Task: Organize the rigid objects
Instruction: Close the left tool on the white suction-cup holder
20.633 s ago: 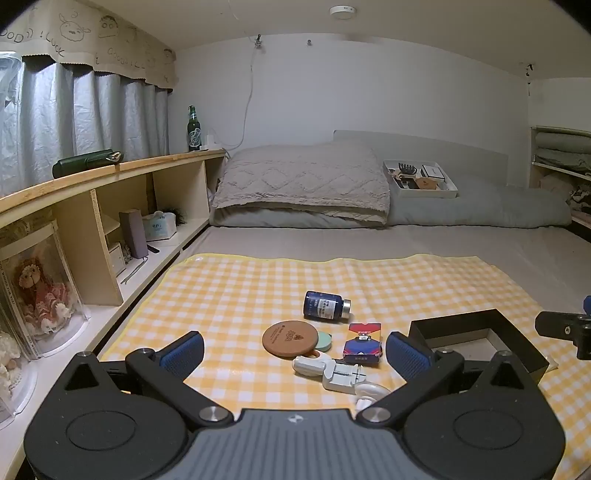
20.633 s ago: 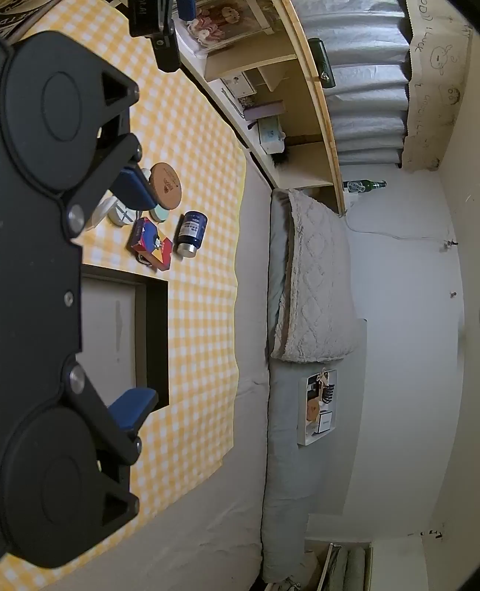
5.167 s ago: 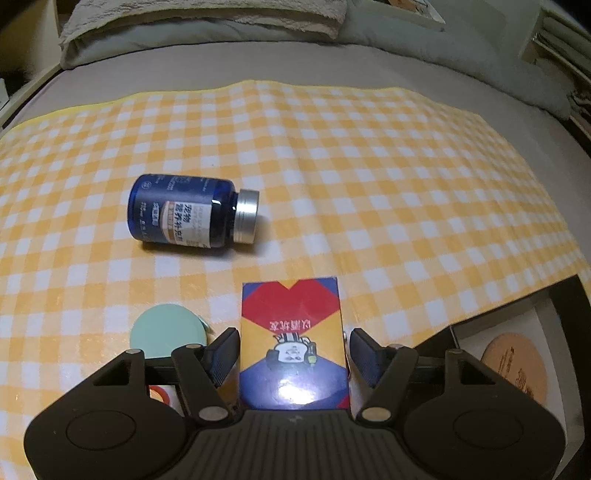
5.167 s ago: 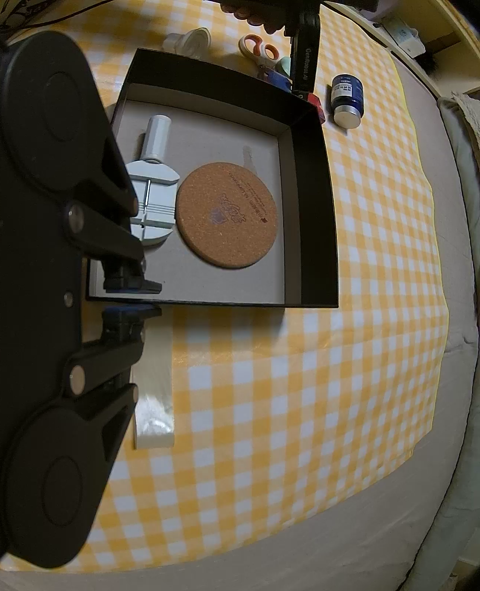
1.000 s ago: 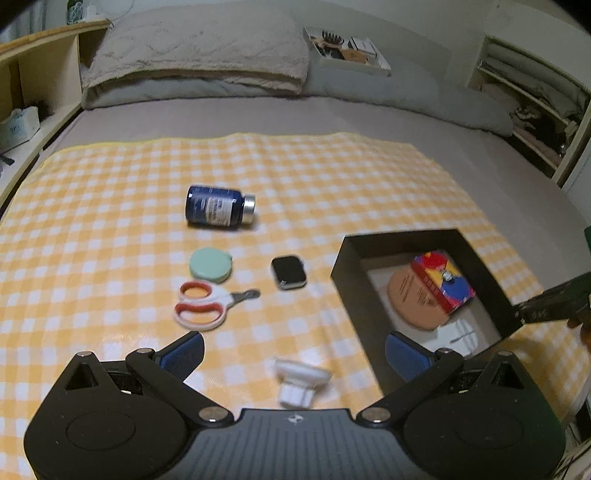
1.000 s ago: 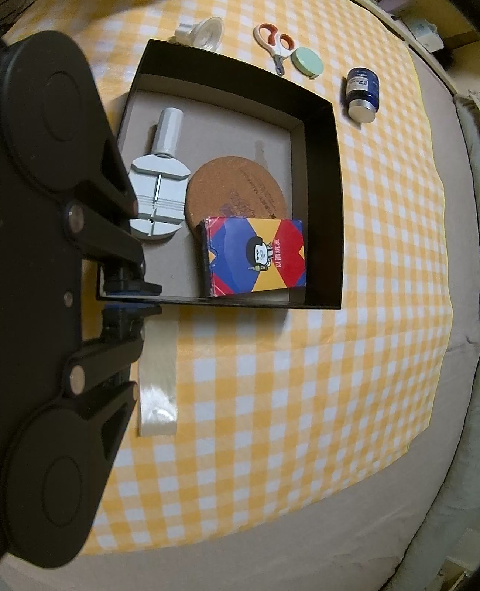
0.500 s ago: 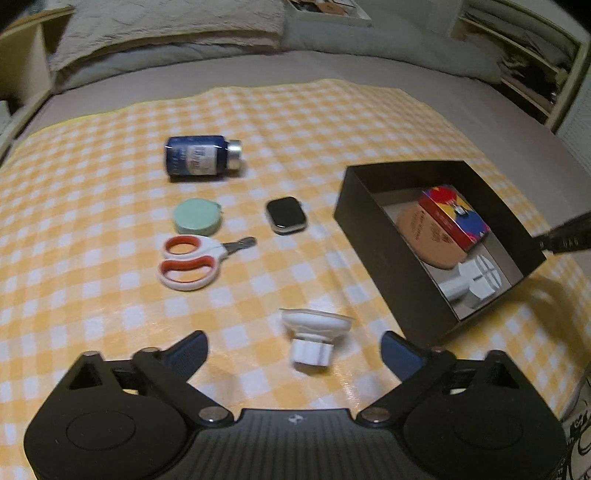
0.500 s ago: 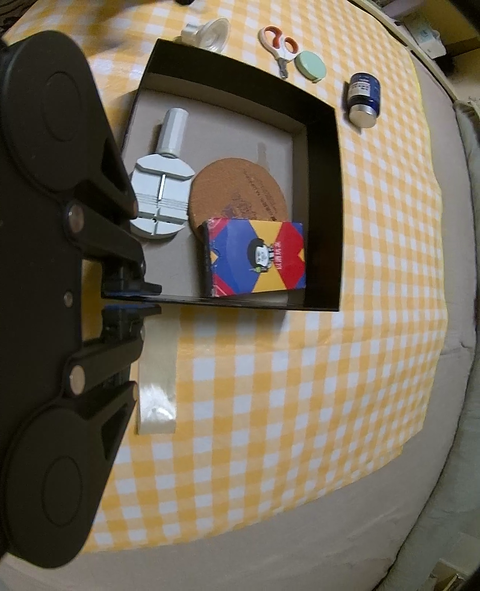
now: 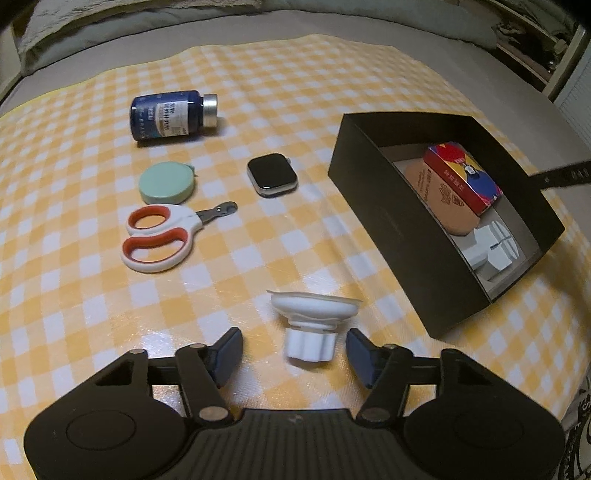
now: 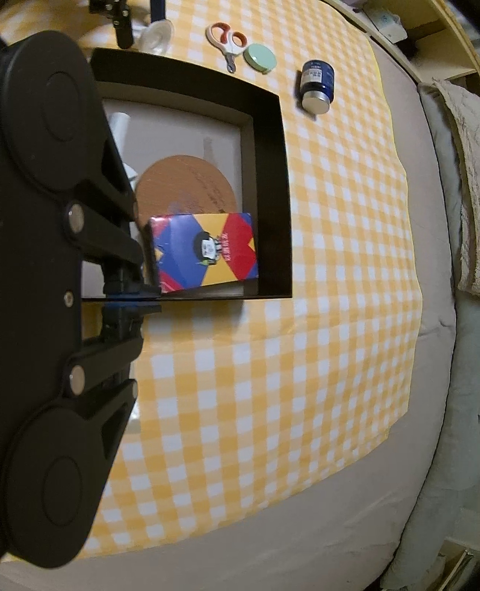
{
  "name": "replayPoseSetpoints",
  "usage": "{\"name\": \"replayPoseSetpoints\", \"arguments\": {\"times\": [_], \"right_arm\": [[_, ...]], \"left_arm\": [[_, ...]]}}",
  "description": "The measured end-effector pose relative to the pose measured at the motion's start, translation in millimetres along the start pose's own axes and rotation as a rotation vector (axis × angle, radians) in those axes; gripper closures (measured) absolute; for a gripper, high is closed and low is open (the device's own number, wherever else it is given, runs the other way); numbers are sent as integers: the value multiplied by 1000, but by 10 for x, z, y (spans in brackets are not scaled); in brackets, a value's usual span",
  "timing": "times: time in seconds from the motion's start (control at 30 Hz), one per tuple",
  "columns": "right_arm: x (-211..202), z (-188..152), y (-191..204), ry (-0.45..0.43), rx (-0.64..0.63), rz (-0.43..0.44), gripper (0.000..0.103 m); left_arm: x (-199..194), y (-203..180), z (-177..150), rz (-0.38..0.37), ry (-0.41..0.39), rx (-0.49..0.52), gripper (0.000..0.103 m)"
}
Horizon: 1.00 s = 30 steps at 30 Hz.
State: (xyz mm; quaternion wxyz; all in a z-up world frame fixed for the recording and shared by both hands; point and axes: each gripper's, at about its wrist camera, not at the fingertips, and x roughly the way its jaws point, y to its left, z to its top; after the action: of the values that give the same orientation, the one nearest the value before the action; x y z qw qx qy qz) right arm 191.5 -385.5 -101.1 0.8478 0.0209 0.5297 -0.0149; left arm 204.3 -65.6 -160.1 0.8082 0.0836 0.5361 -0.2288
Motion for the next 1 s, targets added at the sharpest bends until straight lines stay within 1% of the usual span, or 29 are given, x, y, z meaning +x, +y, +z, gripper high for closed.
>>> {"name": "replayPoseSetpoints", "arguments": {"times": [0.07,0.13,0.23,0.43,0.47,0.6,0.67,0.77,0.83,1.0], "right_arm": [[33,38,4,1,2,-5,101],[51,56,14,-2,4,-11,101],[73,66,24,-1,3,-16,101],[81,72,20,-1,4,-16,100],[79,70,22,-1,4,-15,100],[76,68,27,-1,5,-15,100],[78,67,28,-1,4,-15,100],[75,66,31,-1,3,-16,100],[75,67,32,-1,2,-18,100],[80,66,33,0,3,-21,100]], "left_arm": [[11,-19,14,-3,-2,14,48],[22,-35,30,-10,-4,26,55],[50,-51,54,-7,-3,40,60],[91,-80,87,0,-8,67,67],[93,-82,90,-1,-10,68,72],[55,-51,107,-10,-31,39,72],[-40,-43,141,-22,-66,16,72],[-236,-61,228,-60,-145,-7,72],[-333,-125,294,-98,-174,-4,72],[-382,-465,434,-173,-181,37,72]]}}
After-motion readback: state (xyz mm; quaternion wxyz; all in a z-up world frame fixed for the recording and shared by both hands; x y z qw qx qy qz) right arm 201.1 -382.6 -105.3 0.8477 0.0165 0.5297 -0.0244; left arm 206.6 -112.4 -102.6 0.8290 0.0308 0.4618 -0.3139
